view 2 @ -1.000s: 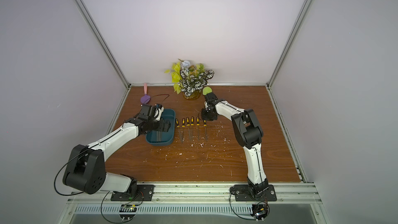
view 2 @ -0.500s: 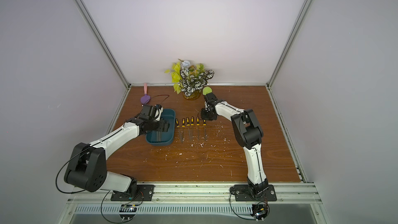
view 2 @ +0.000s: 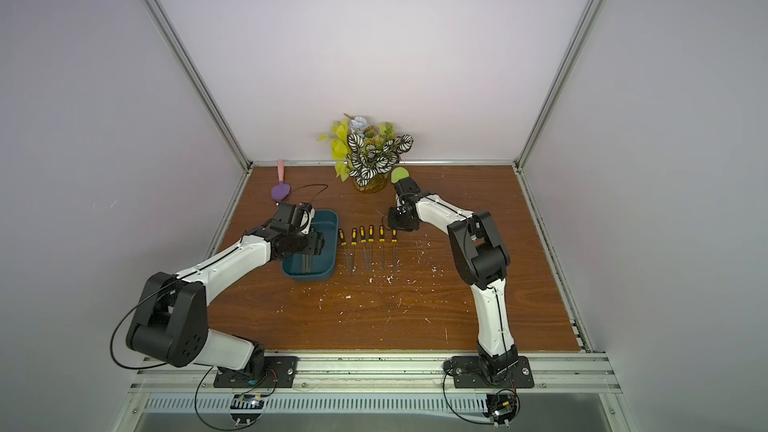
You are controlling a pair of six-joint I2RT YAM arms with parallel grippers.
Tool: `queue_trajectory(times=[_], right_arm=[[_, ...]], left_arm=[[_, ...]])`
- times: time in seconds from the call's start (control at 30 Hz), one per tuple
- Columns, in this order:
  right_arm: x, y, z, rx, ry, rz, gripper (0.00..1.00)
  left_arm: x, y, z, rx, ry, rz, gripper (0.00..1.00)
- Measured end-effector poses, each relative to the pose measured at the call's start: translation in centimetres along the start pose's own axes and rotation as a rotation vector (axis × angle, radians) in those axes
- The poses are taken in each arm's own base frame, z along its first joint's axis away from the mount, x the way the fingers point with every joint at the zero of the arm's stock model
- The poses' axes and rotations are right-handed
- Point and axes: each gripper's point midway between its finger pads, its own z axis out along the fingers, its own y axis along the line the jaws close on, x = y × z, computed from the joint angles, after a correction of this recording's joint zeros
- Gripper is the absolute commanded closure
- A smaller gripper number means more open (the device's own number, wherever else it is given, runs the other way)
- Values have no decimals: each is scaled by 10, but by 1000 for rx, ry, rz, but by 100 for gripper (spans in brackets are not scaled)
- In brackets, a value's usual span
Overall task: Take the file tool out of the storage box
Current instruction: Place the file tool at the center of the board, then pick up the file tool from the storage box.
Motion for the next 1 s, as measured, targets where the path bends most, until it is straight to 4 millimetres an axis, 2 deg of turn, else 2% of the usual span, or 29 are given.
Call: queue_trajectory(times=[0.23,0.27,0.37,0.5,0.67,1.0], right_arm=[[-23,15,-44,-42,-95,-10,66],[-25,16,-50,-49,-109,-11,66],[-25,15,-62,-57,-129,-8,66],[-16,3,-58,-43,-113,3,65],[-2,-12,-49,-15,-73,21,65],[-4,-15,-48,-17,-79,26,65]], left_arm=[[12,5,14,-27,55,-15,41],[14,5,17,-30,65,-16,46],[20,7,26,-39,95,-25,51],[21,7,35,-44,119,-27,60],[18,7,43,-51,123,-25,60],[19,13,48,-88,126,-22,60]])
